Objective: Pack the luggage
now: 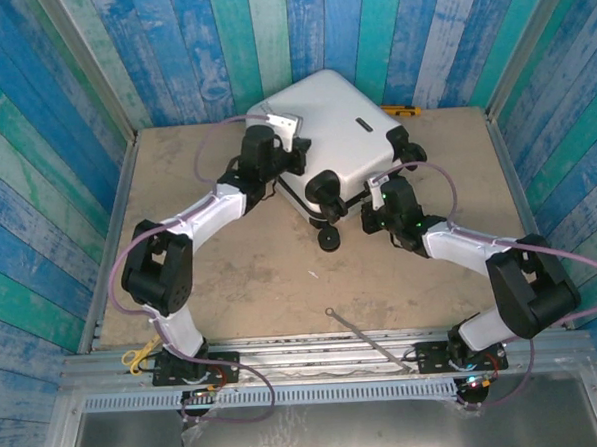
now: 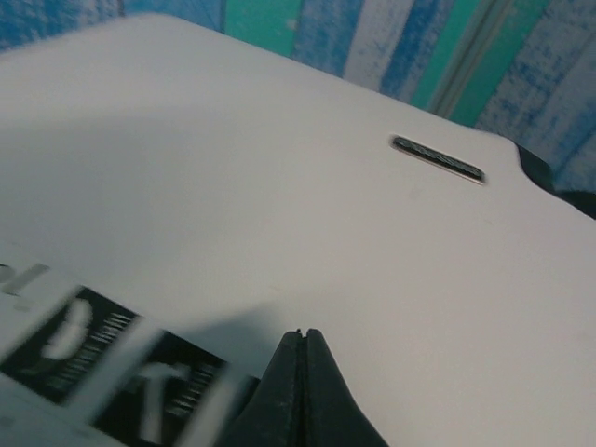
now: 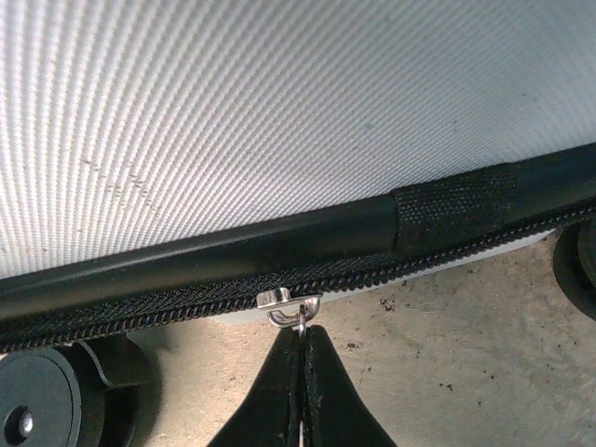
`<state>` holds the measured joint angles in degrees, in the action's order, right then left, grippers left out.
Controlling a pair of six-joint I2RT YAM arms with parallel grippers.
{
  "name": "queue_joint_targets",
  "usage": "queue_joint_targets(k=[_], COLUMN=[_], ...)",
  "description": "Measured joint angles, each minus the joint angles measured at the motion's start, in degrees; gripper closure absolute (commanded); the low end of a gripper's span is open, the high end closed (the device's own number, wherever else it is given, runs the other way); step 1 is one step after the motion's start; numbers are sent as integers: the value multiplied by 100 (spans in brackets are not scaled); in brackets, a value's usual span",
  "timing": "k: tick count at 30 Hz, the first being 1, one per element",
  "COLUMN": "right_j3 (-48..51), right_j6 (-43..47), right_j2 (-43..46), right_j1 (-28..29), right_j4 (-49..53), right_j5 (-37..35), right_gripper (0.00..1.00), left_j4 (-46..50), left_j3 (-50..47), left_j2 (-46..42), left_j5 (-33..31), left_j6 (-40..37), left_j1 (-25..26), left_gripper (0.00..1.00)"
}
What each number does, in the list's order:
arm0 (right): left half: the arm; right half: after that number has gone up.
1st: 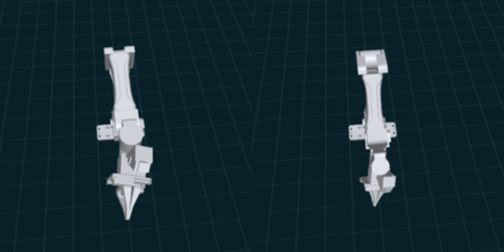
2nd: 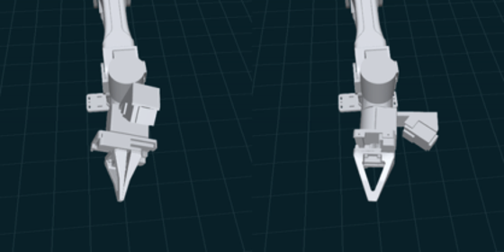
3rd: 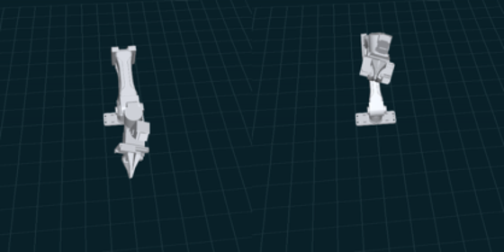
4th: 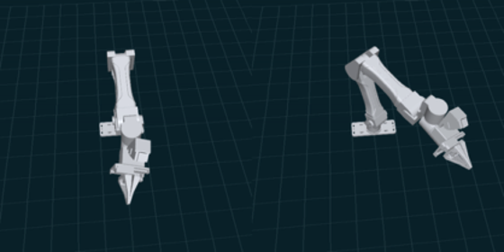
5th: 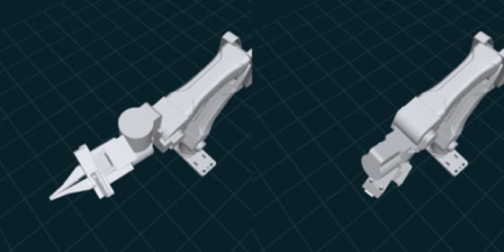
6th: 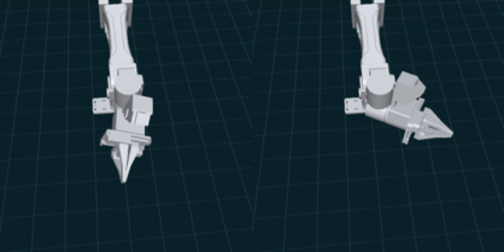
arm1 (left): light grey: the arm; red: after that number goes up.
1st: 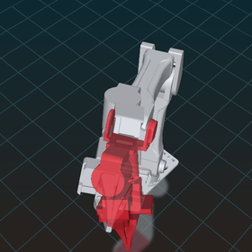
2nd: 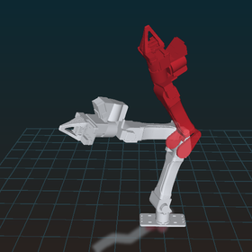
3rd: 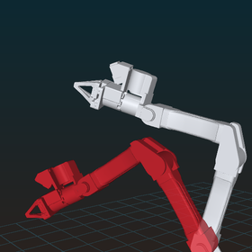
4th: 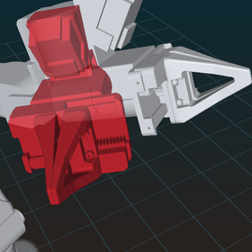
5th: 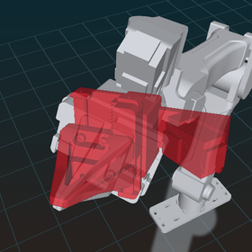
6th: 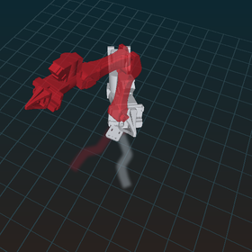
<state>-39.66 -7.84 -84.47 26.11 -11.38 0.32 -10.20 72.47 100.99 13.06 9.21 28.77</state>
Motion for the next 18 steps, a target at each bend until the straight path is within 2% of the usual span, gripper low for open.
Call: queue_joint_targets(k=[4, 9, 13, 15, 18], right_j3=[24, 26, 22, -157, -953], right_j6=[131, 297, 619, 953, 1650], right_j2=[0, 0, 15, 2, -181], right_j1=[-92, -179, -321, -409, -485], right_j4=[-28, -59, -70, 225, 1335], right_j5=[214, 446, 922, 1231, 1429], right_gripper=[99, 99, 99, 100, 100], left_j4=[142, 323, 597, 664, 656], left_j3=[11, 96, 214, 234, 219], left_j2=[-39, -33, -26, -26, -35], left_j5=[153, 339, 326, 319, 319], left_j6=[33, 125, 92, 87, 92], left_j1=[282, 348, 463, 546, 619], left_gripper=[100, 100, 100, 100, 100])
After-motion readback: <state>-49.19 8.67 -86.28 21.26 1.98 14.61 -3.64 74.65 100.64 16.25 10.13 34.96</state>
